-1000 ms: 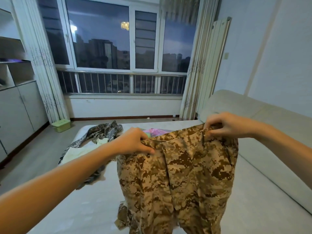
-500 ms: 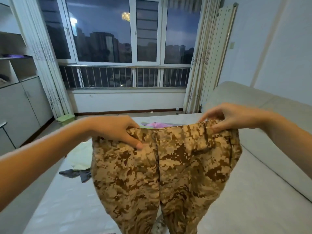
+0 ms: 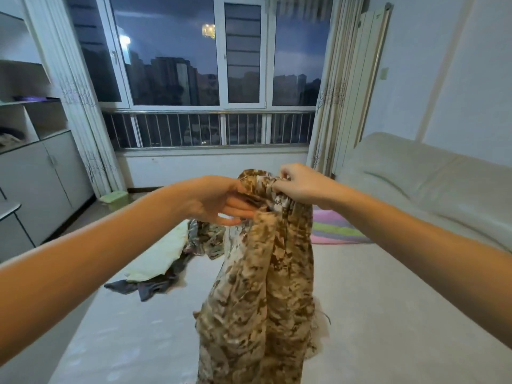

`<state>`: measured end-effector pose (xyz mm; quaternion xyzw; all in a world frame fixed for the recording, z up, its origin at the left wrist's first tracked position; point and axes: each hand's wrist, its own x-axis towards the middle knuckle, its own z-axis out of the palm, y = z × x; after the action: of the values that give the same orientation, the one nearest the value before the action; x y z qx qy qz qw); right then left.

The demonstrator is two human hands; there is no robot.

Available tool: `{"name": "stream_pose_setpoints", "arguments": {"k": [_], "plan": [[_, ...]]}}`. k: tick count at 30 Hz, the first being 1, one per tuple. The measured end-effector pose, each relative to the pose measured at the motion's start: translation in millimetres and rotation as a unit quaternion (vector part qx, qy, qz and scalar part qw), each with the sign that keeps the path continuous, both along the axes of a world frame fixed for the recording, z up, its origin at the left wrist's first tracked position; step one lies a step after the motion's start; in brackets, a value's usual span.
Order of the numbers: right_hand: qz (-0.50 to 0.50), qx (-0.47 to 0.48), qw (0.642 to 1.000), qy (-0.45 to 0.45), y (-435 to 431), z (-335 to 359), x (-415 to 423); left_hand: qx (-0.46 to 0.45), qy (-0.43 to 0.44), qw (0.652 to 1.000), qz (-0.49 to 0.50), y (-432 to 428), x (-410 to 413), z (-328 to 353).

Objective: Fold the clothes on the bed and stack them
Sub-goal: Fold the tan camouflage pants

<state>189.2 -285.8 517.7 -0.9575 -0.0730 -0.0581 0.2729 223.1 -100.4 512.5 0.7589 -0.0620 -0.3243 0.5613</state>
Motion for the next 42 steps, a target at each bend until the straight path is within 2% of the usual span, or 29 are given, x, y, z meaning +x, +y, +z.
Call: {"name": "stream_pose_setpoints", "arguments": {"k": [4,8,9,10,13,14,15,17,18,19,20,23,25,27,29,31,32,35,38,40,42], "plan": [[0.023,0.01,1.0,-0.008,5.9,15.2,3.6,-0.07,-0.039,0.994,0.079,-9.7,-6.2,6.0],[0.07,0.093,0.987,0.114,5.1,40.3,-1.6,-0.138,-0.06,0.981,0.126,-10.9,-10.2,10.2],[0.092,0.067,0.984,0.135,6.1,43.8,-4.7,-0.147,-0.062,0.978,0.134,-11.3,-10.8,9.4],[0.115,0.001,0.984,0.138,7.8,44.1,-6.7,-0.155,-0.061,0.976,0.139,-12.1,-11.7,8.1],[0.103,-0.231,0.967,0.039,9.3,34.8,-2.8,-0.165,-0.078,0.977,0.108,-9.5,-12.2,1.6],[0.096,-0.237,0.967,0.019,4.5,34.4,-1.1,-0.159,-0.12,0.976,0.085,-5.1,-10.5,-1.0],[0.102,-0.207,0.973,0.015,-3.7,36.8,-0.1,-0.143,-0.197,0.967,0.068,2.3,-6.1,-3.3],[0.138,-0.116,0.983,0.031,-23.8,48.6,-1.9,-0.095,-0.379,0.917,0.077,19.5,3.2,-4.6],[0.157,-0.075,0.984,0.041,-32.0,55.8,-4.7,-0.072,-0.439,0.891,0.092,27.1,7.3,-5.3],[0.175,-0.044,0.983,0.045,-37.4,63.3,-7.1,-0.053,-0.461,0.882,0.083,31.5,10.0,-5.6],[0.189,-0.029,0.981,0.044,-40.2,70.4,-8.0,-0.039,-0.446,0.893,0.046,32.9,12.5,-6.4],[0.205,-0.024,0.978,0.02,-42.5,88.7,-8.7,-0.02,-0.331,0.938,-0.105,24.6,12.1,-3.7],[0.159,0.046,0.985,-0.045,-45.0,87.6,-6.9,-0.07,-0.323,0.942,-0.054,13.4,10.0,0.8],[0.085,0.199,0.971,-0.099,-47.0,68.1,-5.5,-0.142,-0.333,0.93,0.063,1.3,9.2,3.3],[0.084,0.29,0.953,-0.035,-48.1,35.6,-5.8,-0.19,-0.323,0.92,0.117,-7.7,9.0,3.0],[0.078,0.294,0.951,0.06,-47.2,1.6,-9.6,-0.199,-0.3,0.926,0.11,-10.8,9.4,1.4],[0.059,0.313,0.946,0.068,-46.7,-8.9,-11.2,-0.192,-0.291,0.932,0.097,-9.6,8.8,1.5],[-0.007,0.398,0.917,0.002,-43.1,-16.8,-12.5,-0.21,-0.259,0.938,0.092,-1.0,10.7,-3.6],[0.006,0.425,0.905,-0.026,-34.8,-16.2,-14.1,-0.259,-0.198,0.944,0.053,10.4,12.6,-19.2],[0.012,0.458,0.888,-0.045,-28.9,-17.0,-15.7,-0.215,-0.184,0.959,0.004,16.6,7.4,-31.5],[0.016,0.485,0.873,-0.051,-27.9,-16.6,-17.8,-0.18,-0.206,0.962,0.01,17.5,1.9,-40.0]]}}
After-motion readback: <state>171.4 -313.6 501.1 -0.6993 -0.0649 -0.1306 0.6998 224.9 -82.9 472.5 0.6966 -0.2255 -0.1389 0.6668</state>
